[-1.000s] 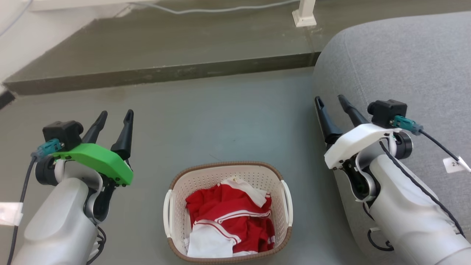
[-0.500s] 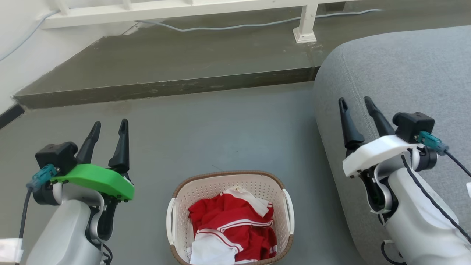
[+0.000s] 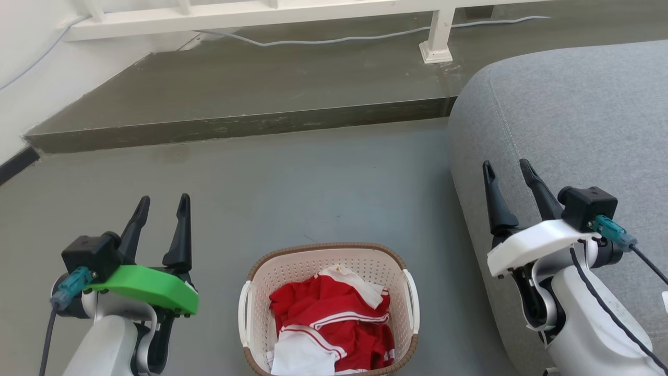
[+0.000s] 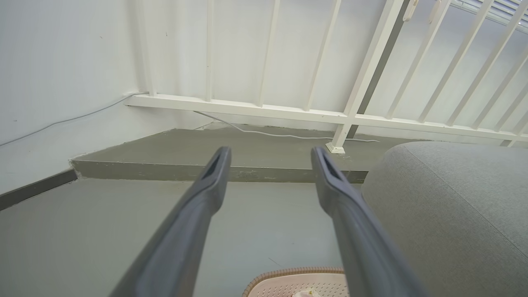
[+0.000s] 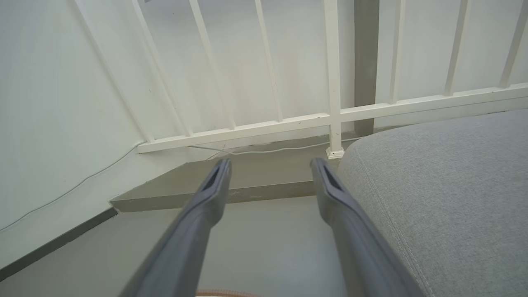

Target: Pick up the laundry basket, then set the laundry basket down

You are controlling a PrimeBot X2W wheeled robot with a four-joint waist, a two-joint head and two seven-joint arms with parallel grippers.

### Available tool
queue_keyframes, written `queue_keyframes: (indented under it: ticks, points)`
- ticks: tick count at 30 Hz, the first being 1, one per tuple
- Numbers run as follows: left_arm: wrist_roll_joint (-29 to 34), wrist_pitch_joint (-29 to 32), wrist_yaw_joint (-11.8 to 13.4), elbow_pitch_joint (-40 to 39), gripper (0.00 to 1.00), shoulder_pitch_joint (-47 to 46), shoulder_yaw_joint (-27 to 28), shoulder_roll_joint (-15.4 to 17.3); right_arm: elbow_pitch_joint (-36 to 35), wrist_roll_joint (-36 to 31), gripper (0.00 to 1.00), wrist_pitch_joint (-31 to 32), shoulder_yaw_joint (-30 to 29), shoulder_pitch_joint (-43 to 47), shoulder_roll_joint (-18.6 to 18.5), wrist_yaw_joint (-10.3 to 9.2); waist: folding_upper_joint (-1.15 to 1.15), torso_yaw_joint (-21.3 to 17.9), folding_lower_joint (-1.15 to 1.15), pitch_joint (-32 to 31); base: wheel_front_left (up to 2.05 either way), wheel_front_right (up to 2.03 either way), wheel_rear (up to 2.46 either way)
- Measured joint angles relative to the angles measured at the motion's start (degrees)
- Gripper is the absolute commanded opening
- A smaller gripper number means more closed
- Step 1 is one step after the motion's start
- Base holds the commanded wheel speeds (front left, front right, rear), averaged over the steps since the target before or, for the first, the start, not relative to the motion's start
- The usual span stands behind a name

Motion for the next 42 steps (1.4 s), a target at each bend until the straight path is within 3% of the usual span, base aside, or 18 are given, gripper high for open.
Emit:
queue_keyframes:
  ticks: [26, 42]
  points:
    - [4.3, 0.0, -0.1, -5.2, 1.0, 5.4, 4.9, -2.7, -3.4, -3.7, 1.0, 0.0, -2.3, 4.2, 1.7, 0.59, 0.0, 0.1, 0.0, 0.5, 0.0, 0.0, 0.0]
    - [6.2, 0.0, -1.6, -5.7, 1.0, 6.5, 5.9, -4.3, -3.6, -5.1, 1.0, 0.0, -3.8, 5.2, 2.5, 1.32, 0.0, 0.1, 0.0, 0.7, 0.0, 0.0, 0.0]
